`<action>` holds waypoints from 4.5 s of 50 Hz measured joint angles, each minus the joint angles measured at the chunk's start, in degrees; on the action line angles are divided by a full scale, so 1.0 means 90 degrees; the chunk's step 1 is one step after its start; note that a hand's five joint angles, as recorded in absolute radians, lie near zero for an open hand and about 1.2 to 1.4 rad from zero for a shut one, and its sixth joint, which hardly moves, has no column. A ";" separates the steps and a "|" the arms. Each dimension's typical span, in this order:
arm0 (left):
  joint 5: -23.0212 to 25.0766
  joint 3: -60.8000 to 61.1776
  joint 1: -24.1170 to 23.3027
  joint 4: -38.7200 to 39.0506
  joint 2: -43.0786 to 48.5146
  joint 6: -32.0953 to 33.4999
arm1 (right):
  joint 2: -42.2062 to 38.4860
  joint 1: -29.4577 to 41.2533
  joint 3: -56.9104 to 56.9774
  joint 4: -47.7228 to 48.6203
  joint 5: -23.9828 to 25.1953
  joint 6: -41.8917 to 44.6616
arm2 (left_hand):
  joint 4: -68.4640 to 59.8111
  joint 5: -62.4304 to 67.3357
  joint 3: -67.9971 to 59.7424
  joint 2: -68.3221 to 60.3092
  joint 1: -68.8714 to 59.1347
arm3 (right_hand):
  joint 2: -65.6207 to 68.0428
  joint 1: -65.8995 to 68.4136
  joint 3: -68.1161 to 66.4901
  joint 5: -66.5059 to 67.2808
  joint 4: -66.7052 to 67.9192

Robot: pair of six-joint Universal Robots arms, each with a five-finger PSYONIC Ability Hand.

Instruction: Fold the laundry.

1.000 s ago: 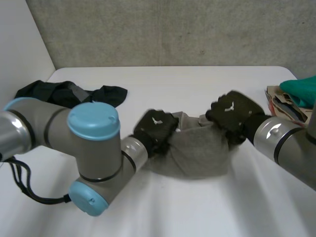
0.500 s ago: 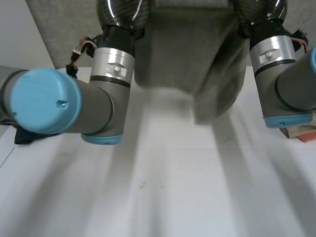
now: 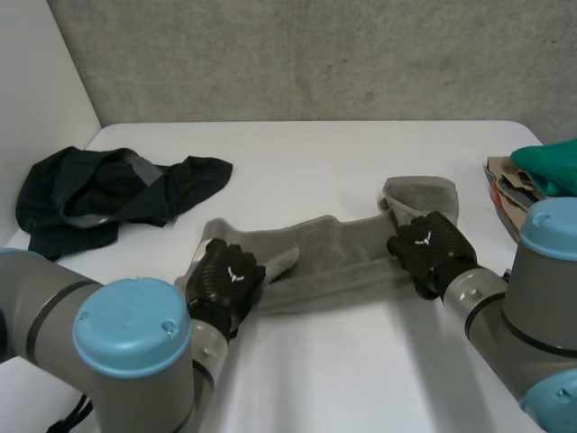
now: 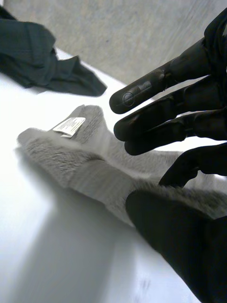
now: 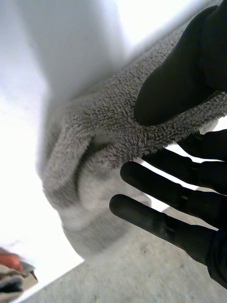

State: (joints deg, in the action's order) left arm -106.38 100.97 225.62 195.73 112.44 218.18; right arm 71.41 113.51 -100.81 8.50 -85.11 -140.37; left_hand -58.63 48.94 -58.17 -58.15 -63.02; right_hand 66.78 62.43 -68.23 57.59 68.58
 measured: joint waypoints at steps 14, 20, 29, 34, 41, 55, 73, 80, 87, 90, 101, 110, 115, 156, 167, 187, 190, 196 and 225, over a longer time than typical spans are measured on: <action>0.0388 -0.0962 0.0084 -0.1138 -0.0826 -0.0430 | 0.0004 0.0022 -0.0326 0.0142 0.0004 0.0001 | 0.3874 -0.3900 0.3736 0.3758 0.4244 | 0.0003 0.0000 0.0000 0.0002 0.0001; 0.1550 -0.1708 0.0776 -0.1264 -0.0282 -0.0491 | 0.0005 0.0065 -0.0464 0.0256 0.0003 0.0001 | 0.3874 -0.3898 0.3736 0.3758 0.4244 | 0.0003 0.0000 0.0000 0.0004 0.0001; 0.3160 -0.2320 0.1166 -0.1689 0.1003 -0.0306 | -0.0003 0.0037 -0.0557 0.0330 0.0004 0.0001 | 0.3861 -0.3881 0.3735 0.3755 0.4245 | 0.0003 0.0000 0.0000 0.0004 0.0001; 0.3494 -0.2406 0.1175 -0.1735 0.1453 0.0069 | -0.0005 0.0006 -0.0573 0.0336 0.0006 0.0001 | 0.3739 -0.3755 0.3655 0.3668 0.4170 | 0.0003 0.0000 0.0000 0.0004 0.0001; 0.3470 -0.2431 0.1117 -0.1650 0.1664 0.0538 | -0.0005 -0.0022 -0.0569 0.0334 0.0005 0.0006 | -0.0130 0.0046 -0.0142 -0.0136 0.0153 | 0.0003 0.0000 0.0000 0.0004 0.0001; 0.2070 -0.2126 0.0830 -0.0805 0.0628 0.0550 | 0.0297 0.0052 -0.0526 -0.0542 -0.0015 0.0678 | -0.1103 0.0720 -0.1098 -0.1085 -0.0271 | 0.0003 0.0000 0.0000 0.0004 0.0001; 0.1966 -0.1289 0.0842 -0.0740 -0.0735 0.0578 | 0.0725 -0.0377 0.1177 -0.2455 0.0659 0.0408 | -0.1107 0.0792 -0.1125 -0.1106 -0.0271 | -0.5582 -0.5116 0.5814 -0.5880 -0.5856; 0.1972 -0.0901 0.0805 -0.0743 -0.1153 0.0582 | -0.0109 -0.0663 0.2157 -0.2421 0.1020 0.2047 | -0.1107 0.0793 -0.1125 -0.1106 -0.0271 | -0.5582 -0.5116 0.5814 -0.5881 -0.5855; 0.1970 -0.0587 0.0795 -0.0742 -0.1392 0.0575 | -0.1056 -0.0654 0.2833 -0.2421 0.1640 0.3719 | -0.1108 0.0792 -0.1125 -0.1107 -0.0271 | -0.5569 -0.5094 0.5785 -0.5691 -0.5820; 0.1969 -0.0500 0.0794 -0.0743 -0.1435 0.0568 | -0.1463 -0.0647 0.3098 -0.2416 0.1854 0.3967 | -0.1108 0.0793 -0.1125 -0.1107 -0.0271 | -0.5569 -0.5093 0.5679 -0.5565 -0.5722; 0.1969 -0.0422 0.0840 -0.0742 -0.1444 0.0561 | -0.2612 -0.0610 0.3616 -0.2392 0.2056 0.4252 | -0.1109 0.0792 -0.1134 -0.1119 -0.0271 | -0.4501 -0.3994 0.4630 -0.4551 -0.4682; 0.1956 -0.0511 0.1001 -0.0737 -0.1516 0.0578 | -0.2668 -0.0658 0.3653 -0.2412 0.2073 0.4427 | -0.1109 0.0792 -0.1134 -0.1119 -0.0271 | -0.0100 0.0113 0.0300 -0.0207 -0.0320; 0.1942 -0.0570 0.1171 -0.0709 -0.1746 0.0564 | -0.2337 -0.0833 0.3623 -0.2433 0.2090 0.4302 | -0.1109 0.0792 -0.1134 -0.1119 -0.0271 | 0.0069 0.0119 0.0034 -0.0064 -0.0027; 0.1717 -0.1503 0.2038 -0.0412 -0.0116 0.0247 | -0.0233 -0.2150 0.3007 -0.4378 0.1046 0.1918 | -0.1132 0.0788 -0.1138 -0.1123 -0.0271 | 0.0069 0.0119 0.0018 -0.0024 -0.0007; 0.1841 -0.4860 0.2266 0.2091 0.0990 0.0275 | -0.0949 -0.1481 0.5264 -0.0443 0.0084 0.0323 | -0.1135 0.0788 -0.1145 -0.1123 -0.0271 | 0.0069 0.0176 0.0018 0.0028 -0.0007; 0.2202 -0.2598 0.2415 0.3343 0.0381 0.0031 | -0.0211 -0.1417 0.3389 0.0848 0.0372 -0.0097 | -0.1135 0.0789 -0.1157 -0.1142 -0.0271 | -0.0151 0.0116 0.0274 -0.0163 -0.0286; 0.2370 -0.1949 0.2374 0.3349 0.0181 0.0021 | -0.0379 -0.1411 0.3077 0.0268 0.0569 -0.0101 | -0.1135 0.0788 -0.1157 -0.1143 -0.0271 | -0.2037 -0.1545 0.2156 -0.2029 -0.2189; 0.2848 -0.0935 0.2284 0.3385 -0.0385 0.0036 | -0.0689 -0.1380 0.2828 -0.0467 0.0804 -0.0101 | -0.1136 0.0789 -0.1157 -0.1143 -0.0271 | -0.5545 -0.5053 0.5695 -0.5724 -0.5758; 0.3230 0.0503 0.1007 0.2352 -0.4180 0.0009 | -0.3364 0.0521 0.4618 0.0095 0.1854 -0.3364 | -0.1136 0.0789 -0.1157 -0.1143 -0.0271 | -0.2694 -0.2215 0.3001 -0.2912 -0.3049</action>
State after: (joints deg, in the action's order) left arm -77.31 105.50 234.68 216.91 74.82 218.26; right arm 41.14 118.20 -59.25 9.36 -68.43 -170.65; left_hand -68.85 56.04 -68.58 -68.43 -65.46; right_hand 42.54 42.50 -41.21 31.39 41.13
